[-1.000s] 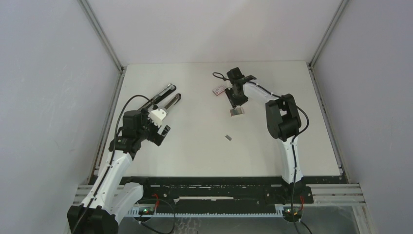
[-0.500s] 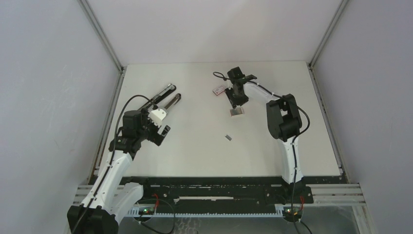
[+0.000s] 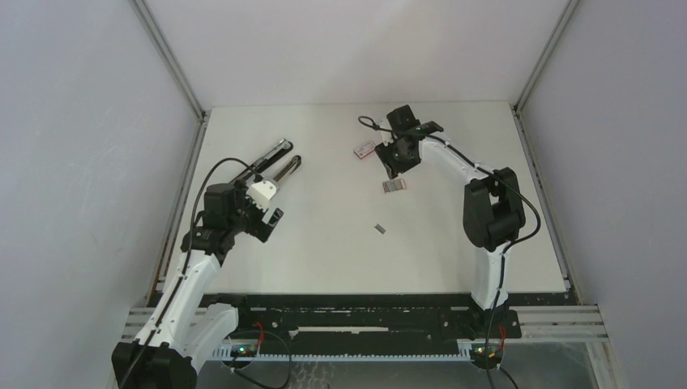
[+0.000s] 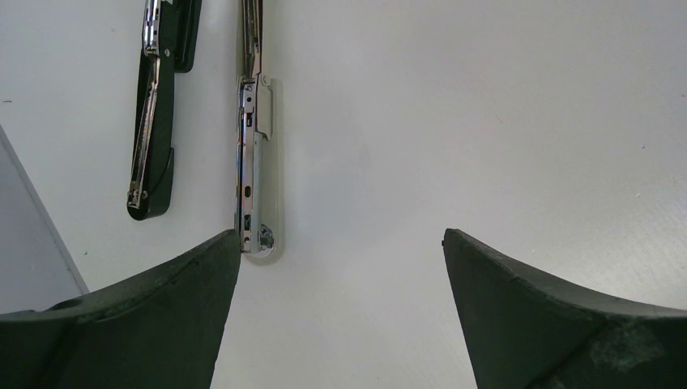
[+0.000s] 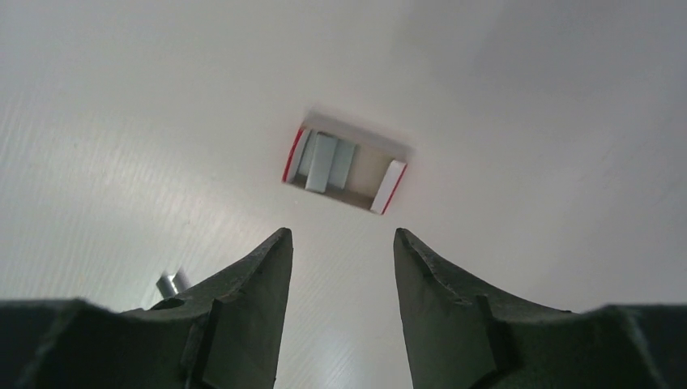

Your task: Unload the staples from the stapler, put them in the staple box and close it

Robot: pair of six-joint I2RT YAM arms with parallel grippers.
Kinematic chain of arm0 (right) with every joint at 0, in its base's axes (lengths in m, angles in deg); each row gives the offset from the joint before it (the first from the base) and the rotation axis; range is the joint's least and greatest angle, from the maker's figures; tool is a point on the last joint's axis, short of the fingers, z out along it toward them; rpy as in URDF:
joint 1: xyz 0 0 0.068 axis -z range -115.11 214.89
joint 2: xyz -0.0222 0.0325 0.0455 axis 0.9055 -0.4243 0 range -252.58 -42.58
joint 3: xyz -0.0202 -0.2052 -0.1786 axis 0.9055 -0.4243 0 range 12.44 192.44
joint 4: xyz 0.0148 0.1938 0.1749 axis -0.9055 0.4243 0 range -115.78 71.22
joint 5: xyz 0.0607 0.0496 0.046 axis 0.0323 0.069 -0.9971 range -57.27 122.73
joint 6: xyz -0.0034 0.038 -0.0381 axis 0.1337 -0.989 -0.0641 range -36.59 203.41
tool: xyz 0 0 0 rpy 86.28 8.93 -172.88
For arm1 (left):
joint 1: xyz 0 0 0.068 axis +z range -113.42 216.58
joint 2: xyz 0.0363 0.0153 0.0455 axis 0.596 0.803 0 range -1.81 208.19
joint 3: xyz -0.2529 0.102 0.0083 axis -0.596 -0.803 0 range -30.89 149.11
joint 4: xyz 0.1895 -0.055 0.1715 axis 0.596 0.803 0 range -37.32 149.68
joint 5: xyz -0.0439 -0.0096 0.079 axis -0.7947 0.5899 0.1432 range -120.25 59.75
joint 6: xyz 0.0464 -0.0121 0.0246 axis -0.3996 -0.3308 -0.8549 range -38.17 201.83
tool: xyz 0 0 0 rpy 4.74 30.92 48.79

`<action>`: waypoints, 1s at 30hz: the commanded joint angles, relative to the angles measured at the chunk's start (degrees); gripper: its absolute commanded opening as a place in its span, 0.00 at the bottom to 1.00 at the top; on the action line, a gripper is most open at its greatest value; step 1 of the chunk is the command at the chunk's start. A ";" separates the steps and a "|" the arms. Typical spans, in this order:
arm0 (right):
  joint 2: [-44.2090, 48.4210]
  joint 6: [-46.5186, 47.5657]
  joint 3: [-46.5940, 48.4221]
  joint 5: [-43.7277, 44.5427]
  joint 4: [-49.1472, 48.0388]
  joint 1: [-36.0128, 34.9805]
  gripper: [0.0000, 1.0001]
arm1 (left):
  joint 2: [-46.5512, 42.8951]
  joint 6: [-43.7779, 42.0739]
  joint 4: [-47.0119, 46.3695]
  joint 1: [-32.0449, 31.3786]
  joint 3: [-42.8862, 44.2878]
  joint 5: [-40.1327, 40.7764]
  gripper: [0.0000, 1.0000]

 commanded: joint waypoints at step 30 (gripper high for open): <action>3.58 7.27 -15.04 -9.33 1.88 -6.41 0.52 | -1.42 -0.90 -1.50 0.29 -1.05 0.92 1.00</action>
